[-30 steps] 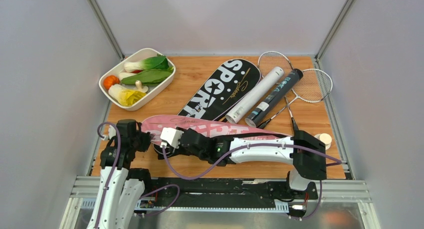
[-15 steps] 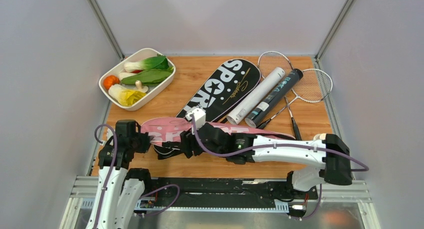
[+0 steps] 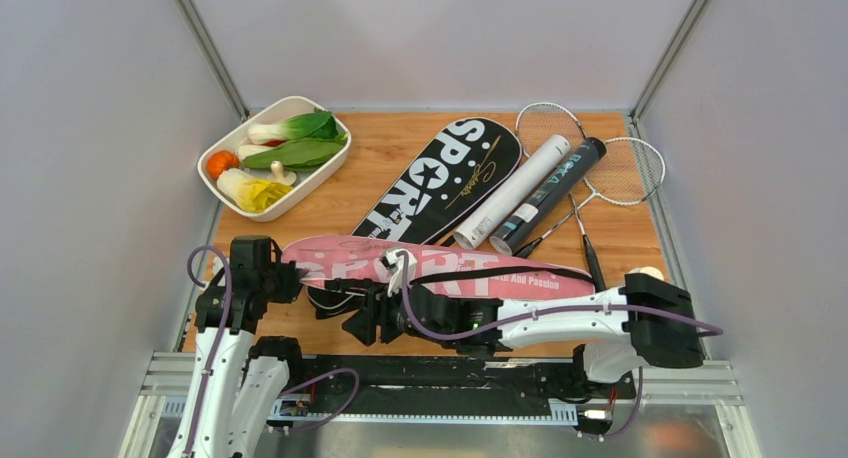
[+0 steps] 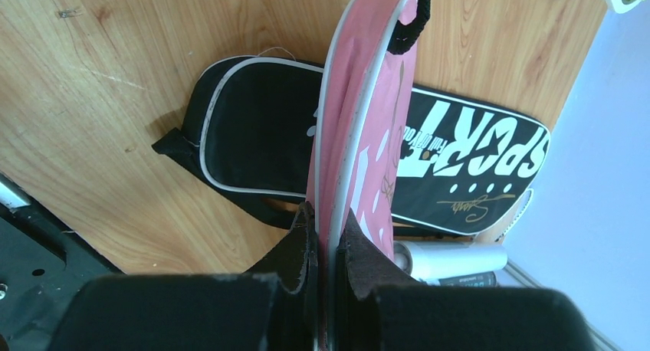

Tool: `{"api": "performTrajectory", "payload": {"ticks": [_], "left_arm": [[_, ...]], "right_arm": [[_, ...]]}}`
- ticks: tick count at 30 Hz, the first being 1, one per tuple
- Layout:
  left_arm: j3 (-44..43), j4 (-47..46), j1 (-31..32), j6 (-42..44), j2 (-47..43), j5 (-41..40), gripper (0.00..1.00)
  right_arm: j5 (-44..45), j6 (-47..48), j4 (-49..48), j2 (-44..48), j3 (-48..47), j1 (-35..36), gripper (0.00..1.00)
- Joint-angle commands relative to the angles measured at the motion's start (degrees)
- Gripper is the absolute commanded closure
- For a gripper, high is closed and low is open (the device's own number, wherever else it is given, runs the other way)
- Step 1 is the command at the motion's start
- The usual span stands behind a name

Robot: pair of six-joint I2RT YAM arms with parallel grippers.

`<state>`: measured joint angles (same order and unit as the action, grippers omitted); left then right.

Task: Pack up the badminton gear
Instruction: Adjust the racket bag at the center of the board.

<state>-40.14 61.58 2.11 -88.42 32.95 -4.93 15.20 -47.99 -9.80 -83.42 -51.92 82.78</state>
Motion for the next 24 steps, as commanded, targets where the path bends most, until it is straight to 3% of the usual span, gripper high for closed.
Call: {"api": "performTrajectory", "payload": {"ticks": [1,8,24], "left_arm": [[-2.2,1.2,-0.3,-3.9,0.4,4.3,1.0],[-4.9,4.4,-0.3,-5.0,0.5,0.4,1.0],[-3.2,5.3,-0.3,-6.5,-1.7,6.3,1.0]], "right_arm": [[4.3,-0.8,-8.8,-4.6,-3.1,0.5,0.46],[11.0,4.0,-11.2,-10.1,-6.0,0.7,0.42],[17.1,16.8,-16.3,-12.8,-6.1,0.4,0.39]]}}
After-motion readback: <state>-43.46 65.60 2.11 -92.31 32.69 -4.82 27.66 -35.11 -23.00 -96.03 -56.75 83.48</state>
